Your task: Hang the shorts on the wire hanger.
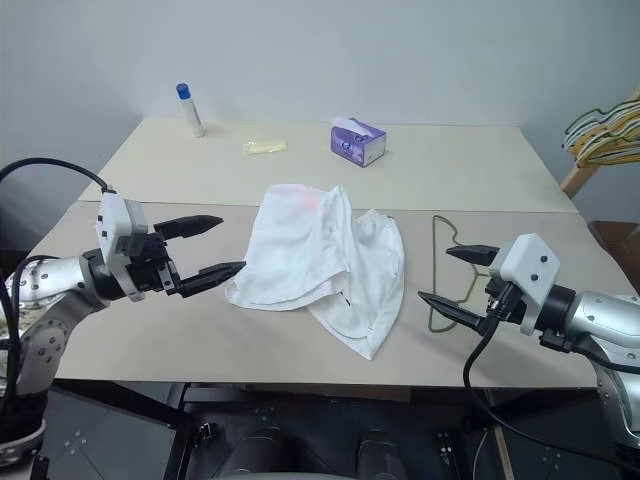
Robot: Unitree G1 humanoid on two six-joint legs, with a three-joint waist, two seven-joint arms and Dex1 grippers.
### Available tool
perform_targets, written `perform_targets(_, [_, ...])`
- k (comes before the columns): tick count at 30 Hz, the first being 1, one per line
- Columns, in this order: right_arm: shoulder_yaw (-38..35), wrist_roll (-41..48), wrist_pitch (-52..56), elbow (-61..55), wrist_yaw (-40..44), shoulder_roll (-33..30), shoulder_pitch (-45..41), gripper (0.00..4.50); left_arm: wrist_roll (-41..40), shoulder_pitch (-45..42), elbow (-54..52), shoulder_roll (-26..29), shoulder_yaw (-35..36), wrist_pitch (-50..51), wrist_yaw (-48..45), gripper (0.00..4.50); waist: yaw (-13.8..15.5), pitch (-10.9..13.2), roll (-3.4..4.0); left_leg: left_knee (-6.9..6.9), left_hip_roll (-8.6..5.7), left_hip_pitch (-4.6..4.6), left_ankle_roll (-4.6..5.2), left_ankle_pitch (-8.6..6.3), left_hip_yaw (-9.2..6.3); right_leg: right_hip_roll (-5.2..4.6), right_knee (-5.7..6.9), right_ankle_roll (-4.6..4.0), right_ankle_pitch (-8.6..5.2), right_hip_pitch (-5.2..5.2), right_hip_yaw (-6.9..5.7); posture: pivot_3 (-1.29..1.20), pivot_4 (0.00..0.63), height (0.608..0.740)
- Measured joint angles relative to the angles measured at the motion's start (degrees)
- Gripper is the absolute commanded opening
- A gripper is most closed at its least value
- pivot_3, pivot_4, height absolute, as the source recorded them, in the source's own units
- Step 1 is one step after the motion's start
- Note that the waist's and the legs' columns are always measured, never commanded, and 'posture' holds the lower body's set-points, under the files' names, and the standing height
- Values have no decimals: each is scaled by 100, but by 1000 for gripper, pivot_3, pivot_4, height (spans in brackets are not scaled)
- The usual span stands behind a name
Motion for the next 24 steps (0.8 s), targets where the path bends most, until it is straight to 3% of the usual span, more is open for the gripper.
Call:
perform_targets(12, [-2, 6, 38, -10, -55, 0, -20, 4471, -30, -12, -76, -130, -209, 14, 93, 4500, 3, -1, 0, 1, -1, 0, 0, 0, 0, -2, 0, 0, 0, 1, 0, 48, 38, 740])
perform_targets(20, [165, 48, 358, -19, -170, -12, -257, 4471, 441, -603, -268, 96, -1457, 894, 317, 4500, -15, -4, 1, 5, -4, -2, 0, 0, 1, 0, 1, 2, 0, 2, 1, 26, 51, 740])
perform_targets(24, [242, 138, 586, -125, -215, -21, -285, 4471, 747, -978, -266, -398, -2150, 1262, 698, 4500, -33, -3, 0, 9, -6, -9, 0, 0, -1, -1, -1, 4, 1, 1, 1, 17, 45, 740])
